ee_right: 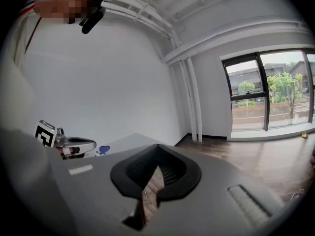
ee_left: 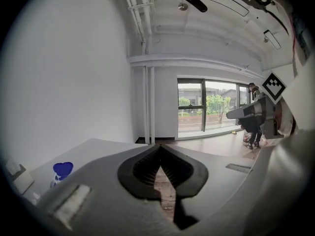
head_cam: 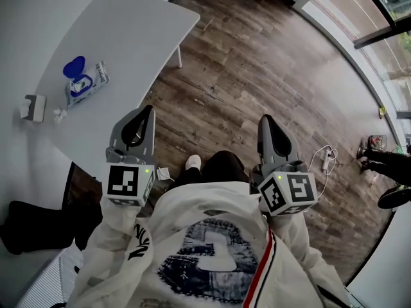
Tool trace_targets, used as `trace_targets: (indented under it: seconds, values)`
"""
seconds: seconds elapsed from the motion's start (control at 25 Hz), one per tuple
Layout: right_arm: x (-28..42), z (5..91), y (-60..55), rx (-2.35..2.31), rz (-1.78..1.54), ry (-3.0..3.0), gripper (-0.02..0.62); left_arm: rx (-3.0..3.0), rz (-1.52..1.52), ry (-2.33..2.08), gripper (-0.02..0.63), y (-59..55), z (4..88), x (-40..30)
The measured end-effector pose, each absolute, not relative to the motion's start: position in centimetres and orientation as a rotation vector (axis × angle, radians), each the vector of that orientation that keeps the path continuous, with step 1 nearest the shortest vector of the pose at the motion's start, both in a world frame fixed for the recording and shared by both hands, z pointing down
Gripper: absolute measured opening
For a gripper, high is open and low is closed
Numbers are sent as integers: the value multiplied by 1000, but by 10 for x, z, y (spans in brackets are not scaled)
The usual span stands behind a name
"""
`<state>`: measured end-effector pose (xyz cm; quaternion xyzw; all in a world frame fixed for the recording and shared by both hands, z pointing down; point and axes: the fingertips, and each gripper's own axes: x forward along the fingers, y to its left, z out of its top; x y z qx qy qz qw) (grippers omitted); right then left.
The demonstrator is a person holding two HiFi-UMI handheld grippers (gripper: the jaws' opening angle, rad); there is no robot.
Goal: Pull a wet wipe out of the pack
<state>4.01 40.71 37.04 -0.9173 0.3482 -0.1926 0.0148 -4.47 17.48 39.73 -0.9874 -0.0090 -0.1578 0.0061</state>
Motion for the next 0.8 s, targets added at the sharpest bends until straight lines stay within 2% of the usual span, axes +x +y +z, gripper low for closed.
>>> trace_targets:
  seconds: [0.36, 0.8]
  values:
    - [116, 397, 400, -2790, -645, 1146, 6, -3060, -597, 55, 5, 173, 412, 5]
    - [243, 398, 362, -2615, -655, 1479, 6, -3019, -579, 500, 5, 170, 396, 91]
